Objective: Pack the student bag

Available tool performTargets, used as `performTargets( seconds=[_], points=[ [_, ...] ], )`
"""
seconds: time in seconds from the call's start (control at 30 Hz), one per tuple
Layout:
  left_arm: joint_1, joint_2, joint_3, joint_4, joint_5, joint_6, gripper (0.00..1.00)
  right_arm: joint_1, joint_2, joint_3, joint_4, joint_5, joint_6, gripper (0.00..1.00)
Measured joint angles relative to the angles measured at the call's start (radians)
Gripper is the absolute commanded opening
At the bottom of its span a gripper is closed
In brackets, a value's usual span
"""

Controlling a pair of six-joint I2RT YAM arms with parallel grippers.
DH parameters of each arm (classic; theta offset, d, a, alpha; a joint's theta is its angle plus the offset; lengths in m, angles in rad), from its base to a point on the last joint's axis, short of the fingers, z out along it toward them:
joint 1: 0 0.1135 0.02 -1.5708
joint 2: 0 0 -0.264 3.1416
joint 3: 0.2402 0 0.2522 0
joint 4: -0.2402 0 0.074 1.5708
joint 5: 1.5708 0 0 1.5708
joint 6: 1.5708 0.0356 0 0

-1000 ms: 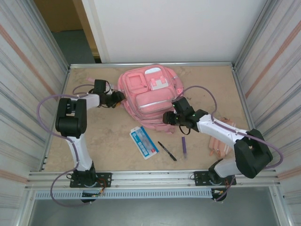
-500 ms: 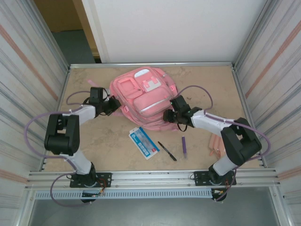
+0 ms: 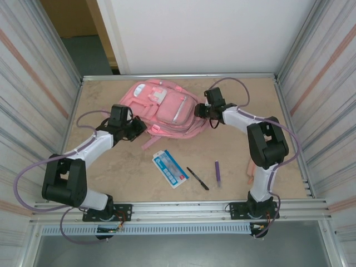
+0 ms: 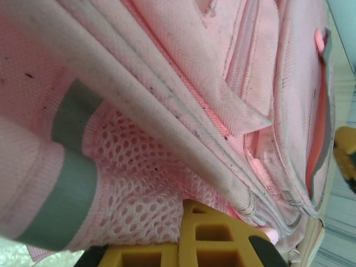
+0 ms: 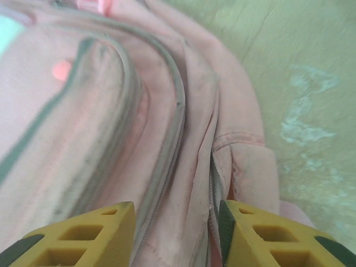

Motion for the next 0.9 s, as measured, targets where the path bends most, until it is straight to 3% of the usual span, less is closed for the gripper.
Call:
performTargets(
  seconds=[0.1,0.2,0.37,0.5,0.7,0.9],
  points=[
    [-0.008,-0.003,-0.004,-0.008,0.012,-0.053,0.00,0.019,-0.182,-0.101,-0.003,0.018,-0.031,0.43],
    [-0.013,-0.014,-0.027,-0.010,0.025,-0.130,0.00,0.105,-0.393,-0.240,0.040,0.078,-0.104,0.44],
    [-0.021,-0.051,-0.084,-0.006,0.037,-0.251,0.00,0.404,-0.596,-0.518,0.187,0.095,-0.295,0.49],
    [-0.042,-0.086,-0.095,-0.015,0.042,-0.307,0.00,0.531,-0.533,-0.649,0.315,0.045,-0.393,0.50],
    [-0.080,-0.098,-0.101,-0.013,0.042,-0.370,0.00,0.637,-0.251,-0.677,0.689,0.032,-0.539,0.50],
    [-0.097,-0.132,-0.155,0.025,0.050,-0.447,0.00,0.665,0.013,-0.647,1.020,0.123,-0.576,0.49]
  ],
)
